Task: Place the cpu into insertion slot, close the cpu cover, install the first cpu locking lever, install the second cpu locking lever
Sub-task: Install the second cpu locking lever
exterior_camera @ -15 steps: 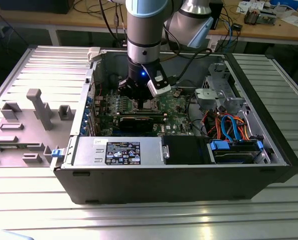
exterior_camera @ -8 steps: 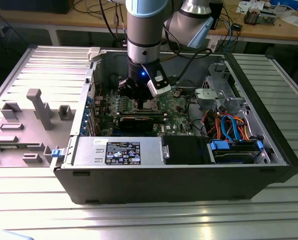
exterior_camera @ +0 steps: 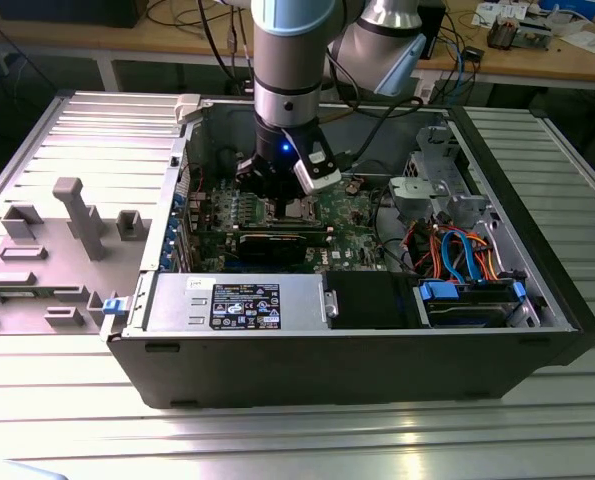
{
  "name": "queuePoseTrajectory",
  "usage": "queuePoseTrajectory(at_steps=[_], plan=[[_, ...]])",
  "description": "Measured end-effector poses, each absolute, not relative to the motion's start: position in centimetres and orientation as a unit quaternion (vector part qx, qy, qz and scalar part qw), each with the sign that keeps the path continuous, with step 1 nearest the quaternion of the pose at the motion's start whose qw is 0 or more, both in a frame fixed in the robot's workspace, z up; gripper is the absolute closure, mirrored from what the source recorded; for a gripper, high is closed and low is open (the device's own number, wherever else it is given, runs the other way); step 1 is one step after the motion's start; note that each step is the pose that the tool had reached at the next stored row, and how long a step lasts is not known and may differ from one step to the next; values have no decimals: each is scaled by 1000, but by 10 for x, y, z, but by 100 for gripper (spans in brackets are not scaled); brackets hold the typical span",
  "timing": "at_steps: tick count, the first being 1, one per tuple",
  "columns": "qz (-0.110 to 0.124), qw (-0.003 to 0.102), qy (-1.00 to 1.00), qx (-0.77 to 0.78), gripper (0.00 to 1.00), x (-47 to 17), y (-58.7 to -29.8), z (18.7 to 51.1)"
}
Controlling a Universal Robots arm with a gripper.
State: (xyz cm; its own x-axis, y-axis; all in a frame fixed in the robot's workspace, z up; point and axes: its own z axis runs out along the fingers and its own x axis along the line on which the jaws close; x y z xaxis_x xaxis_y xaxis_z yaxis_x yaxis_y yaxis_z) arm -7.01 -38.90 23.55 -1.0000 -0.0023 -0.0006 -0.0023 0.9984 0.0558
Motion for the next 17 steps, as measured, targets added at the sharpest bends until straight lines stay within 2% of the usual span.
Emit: queuePoseTrajectory(at_steps=[9,17], plan=[[40,-1,999,-5,89,-78,-397,233],[40,-1,999,-6,89,-78,-397,233]])
